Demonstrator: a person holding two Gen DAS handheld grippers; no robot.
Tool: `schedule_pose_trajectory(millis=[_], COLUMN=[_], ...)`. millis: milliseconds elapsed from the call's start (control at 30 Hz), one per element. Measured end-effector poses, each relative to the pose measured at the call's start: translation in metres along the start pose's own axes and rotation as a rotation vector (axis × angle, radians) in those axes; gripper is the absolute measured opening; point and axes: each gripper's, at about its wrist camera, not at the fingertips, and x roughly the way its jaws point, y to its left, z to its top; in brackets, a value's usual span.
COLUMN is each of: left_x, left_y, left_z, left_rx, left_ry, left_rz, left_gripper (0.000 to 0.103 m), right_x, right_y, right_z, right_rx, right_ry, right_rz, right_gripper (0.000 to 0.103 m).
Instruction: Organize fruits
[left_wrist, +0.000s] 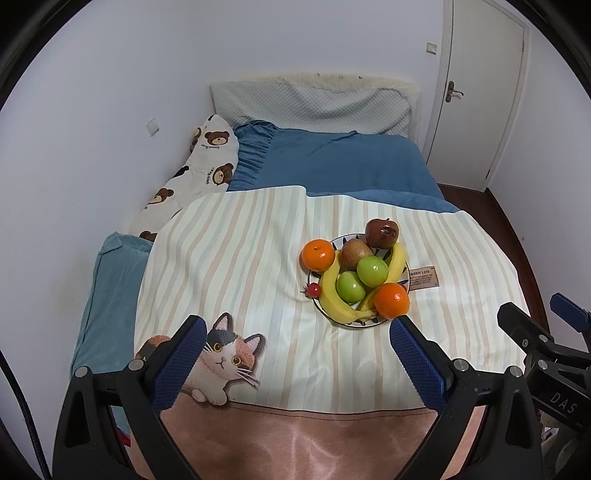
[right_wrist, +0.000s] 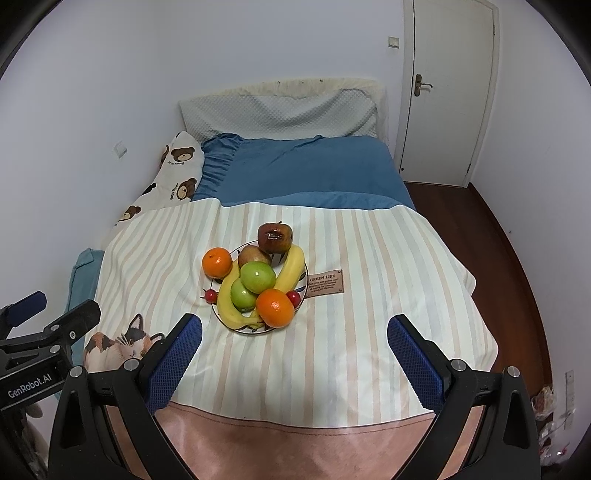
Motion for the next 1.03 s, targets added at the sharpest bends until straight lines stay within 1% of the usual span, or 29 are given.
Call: schedule_pose_trajectory(millis=[1033], left_x=[0.0011], left_y=[0.0], left_z=[-0.0101], left_rx=[-0.02], left_ry=[-0.005], left_rz=[0.008], left_gripper=[0.102], right_x=[-0.0038], right_y=[0.0022], right_z=[-0.0018], right_rx=[-0.002], right_ry=[0.0], right_rz=[-0.002], right_gripper=[0.102])
